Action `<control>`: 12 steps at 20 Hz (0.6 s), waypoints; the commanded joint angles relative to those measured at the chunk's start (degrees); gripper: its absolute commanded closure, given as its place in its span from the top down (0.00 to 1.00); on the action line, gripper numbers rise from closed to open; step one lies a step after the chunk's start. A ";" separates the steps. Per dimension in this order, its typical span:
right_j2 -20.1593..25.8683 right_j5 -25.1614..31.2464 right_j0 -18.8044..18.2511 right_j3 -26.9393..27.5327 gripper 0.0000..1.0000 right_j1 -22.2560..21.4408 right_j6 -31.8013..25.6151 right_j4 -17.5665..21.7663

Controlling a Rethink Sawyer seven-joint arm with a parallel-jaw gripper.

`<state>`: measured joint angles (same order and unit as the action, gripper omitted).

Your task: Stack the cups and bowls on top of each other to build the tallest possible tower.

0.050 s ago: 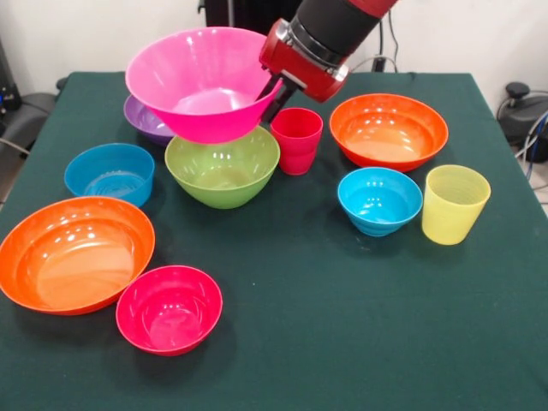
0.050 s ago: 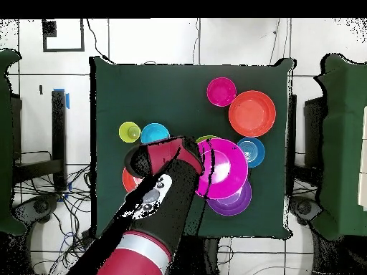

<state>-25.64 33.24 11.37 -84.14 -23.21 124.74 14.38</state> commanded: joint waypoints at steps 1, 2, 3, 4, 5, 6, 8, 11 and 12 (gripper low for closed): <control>5.37 -2.26 0.47 3.31 0.00 2.41 1.10 2.71; 5.32 -2.07 0.55 3.51 0.00 2.53 1.12 2.62; 5.31 -1.92 0.63 3.76 0.00 2.70 1.18 2.52; 5.37 -1.75 0.63 3.96 0.00 2.82 1.15 2.40; 5.43 -1.69 0.64 4.16 0.00 2.97 1.15 2.30; 5.46 -1.58 0.67 4.35 0.00 3.10 1.17 2.21; 5.50 -1.18 0.72 4.81 0.00 3.30 1.16 1.98; 5.47 -1.25 0.90 5.17 0.00 3.67 1.63 1.66; 5.34 -1.40 1.05 5.32 0.00 3.92 1.99 1.58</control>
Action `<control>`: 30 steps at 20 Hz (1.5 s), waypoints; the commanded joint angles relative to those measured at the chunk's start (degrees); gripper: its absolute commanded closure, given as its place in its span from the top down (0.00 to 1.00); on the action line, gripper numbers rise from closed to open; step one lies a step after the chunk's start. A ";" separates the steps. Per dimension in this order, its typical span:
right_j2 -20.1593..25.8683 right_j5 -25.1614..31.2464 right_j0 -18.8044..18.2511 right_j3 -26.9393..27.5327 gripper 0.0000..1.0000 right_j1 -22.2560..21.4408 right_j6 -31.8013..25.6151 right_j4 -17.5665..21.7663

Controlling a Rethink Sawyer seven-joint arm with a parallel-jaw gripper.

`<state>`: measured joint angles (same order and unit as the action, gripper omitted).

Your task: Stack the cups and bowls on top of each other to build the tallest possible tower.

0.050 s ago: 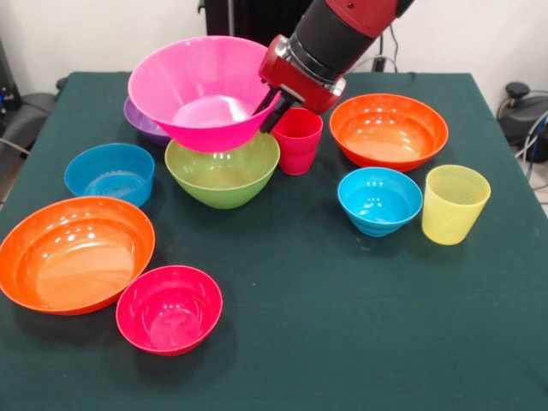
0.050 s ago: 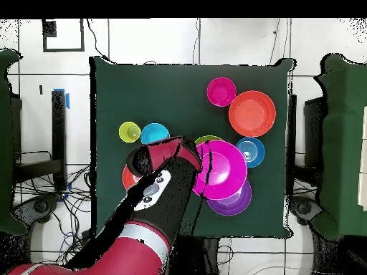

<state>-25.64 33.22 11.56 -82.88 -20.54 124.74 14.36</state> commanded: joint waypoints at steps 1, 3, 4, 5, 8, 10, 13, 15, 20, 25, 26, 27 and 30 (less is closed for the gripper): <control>5.22 -1.53 1.01 4.20 0.00 1.50 2.34 1.51; 5.05 -1.73 1.29 4.38 0.00 1.86 2.99 1.30; 5.05 -1.78 1.33 4.47 0.00 1.97 3.19 1.18; 5.07 -1.90 1.35 4.62 0.00 2.09 3.36 1.06; 5.16 -1.88 1.34 5.19 0.00 2.57 3.68 0.73; 5.07 -1.59 1.49 5.58 0.00 2.88 3.85 0.58; 4.88 -1.01 1.77 6.12 0.00 3.27 3.95 0.49; 4.70 -1.07 1.93 6.14 0.00 3.38 4.09 0.53; 4.60 -1.43 1.89 6.16 0.00 3.46 4.19 0.48; 4.65 -1.58 1.90 6.13 0.00 3.49 4.27 0.41; 4.65 -1.54 1.92 6.15 0.00 3.49 4.27 0.37; 4.65 -1.52 1.94 6.13 0.00 3.49 4.29 0.37; 4.66 -1.58 2.00 5.98 0.00 3.44 4.36 0.35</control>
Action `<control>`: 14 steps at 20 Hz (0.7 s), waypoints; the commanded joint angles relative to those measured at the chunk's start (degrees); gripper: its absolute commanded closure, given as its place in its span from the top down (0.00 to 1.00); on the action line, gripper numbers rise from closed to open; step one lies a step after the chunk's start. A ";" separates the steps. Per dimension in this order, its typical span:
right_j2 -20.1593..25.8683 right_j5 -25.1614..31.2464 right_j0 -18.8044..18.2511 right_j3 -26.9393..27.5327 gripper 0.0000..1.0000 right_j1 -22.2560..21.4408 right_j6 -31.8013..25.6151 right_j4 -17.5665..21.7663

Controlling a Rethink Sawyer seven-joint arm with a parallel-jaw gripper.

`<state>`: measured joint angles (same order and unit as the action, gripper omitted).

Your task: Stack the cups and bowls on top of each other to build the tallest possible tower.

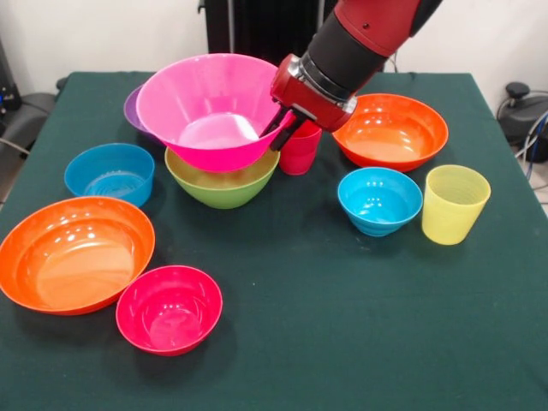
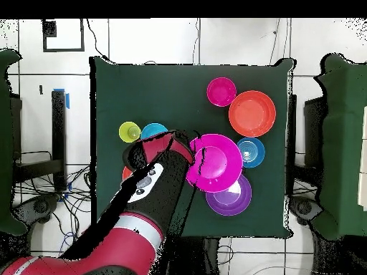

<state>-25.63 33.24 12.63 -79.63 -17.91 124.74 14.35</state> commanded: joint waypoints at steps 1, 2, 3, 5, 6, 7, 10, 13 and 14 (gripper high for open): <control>4.68 -1.61 0.91 2.67 0.00 0.78 4.34 0.33; 4.70 -1.59 0.91 2.65 0.00 0.77 4.33 0.32; 4.66 -1.65 0.96 2.60 0.00 0.78 4.42 0.32; 4.53 -1.88 1.11 2.47 0.00 0.91 4.69 0.35; 4.49 -1.92 1.15 2.41 0.00 0.94 4.76 0.35; 4.46 -2.09 1.23 2.20 0.00 0.88 4.84 0.39; 4.45 -2.24 1.18 2.05 0.00 0.79 4.76 0.45; 4.49 -2.33 1.08 2.20 0.00 0.83 4.69 0.45; 4.49 -2.37 1.03 2.23 0.00 0.84 4.63 0.46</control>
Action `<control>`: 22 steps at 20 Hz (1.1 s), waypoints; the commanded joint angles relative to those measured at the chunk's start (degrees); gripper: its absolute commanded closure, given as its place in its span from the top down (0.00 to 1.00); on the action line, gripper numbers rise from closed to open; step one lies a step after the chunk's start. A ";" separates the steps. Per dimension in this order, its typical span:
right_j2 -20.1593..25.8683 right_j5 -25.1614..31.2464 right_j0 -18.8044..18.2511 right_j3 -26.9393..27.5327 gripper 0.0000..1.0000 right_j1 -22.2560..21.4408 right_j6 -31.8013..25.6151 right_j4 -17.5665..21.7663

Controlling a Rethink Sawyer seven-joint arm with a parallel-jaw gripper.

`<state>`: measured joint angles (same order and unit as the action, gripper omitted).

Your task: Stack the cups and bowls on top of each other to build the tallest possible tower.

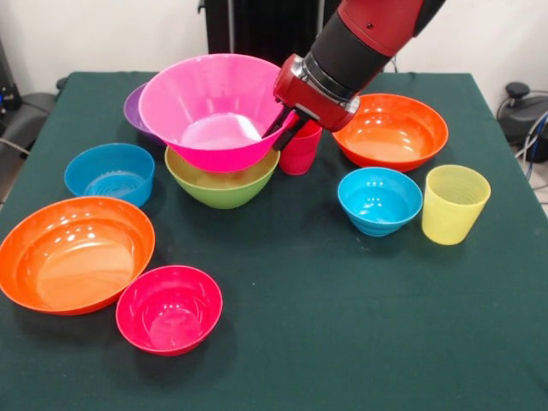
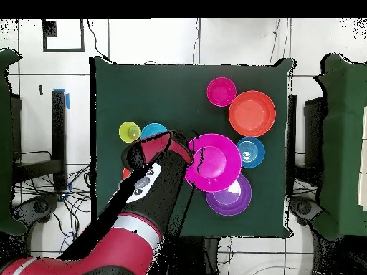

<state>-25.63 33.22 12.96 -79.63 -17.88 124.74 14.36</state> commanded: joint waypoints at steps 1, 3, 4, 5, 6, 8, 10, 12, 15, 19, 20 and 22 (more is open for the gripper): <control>4.54 -2.47 0.57 2.24 0.00 0.77 4.49 0.51; 4.63 -2.82 0.27 2.20 0.00 0.72 4.20 0.67; 4.59 -3.24 0.14 2.25 0.00 0.80 4.21 0.79; 4.58 -3.57 -0.01 2.29 0.00 0.86 4.16 0.89; 4.57 -3.90 -0.16 2.33 0.00 0.93 4.11 1.00; 4.60 -4.18 -0.44 2.17 0.00 0.83 3.81 1.14; 4.62 -4.35 -0.63 1.95 0.00 0.68 3.59 1.18; 4.57 -4.56 -0.68 1.82 0.00 0.69 3.59 1.15; 4.36 -5.08 -0.57 1.42 0.00 0.77 3.82 1.20; 4.23 -5.32 -0.61 1.22 0.00 0.71 3.67 1.36; 4.26 -5.38 -0.66 1.12 0.00 0.66 3.59 1.42; 4.32 -5.50 -0.84 1.06 0.00 0.60 3.39 1.51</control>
<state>-25.62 31.37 12.90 -79.63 -17.87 124.74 14.36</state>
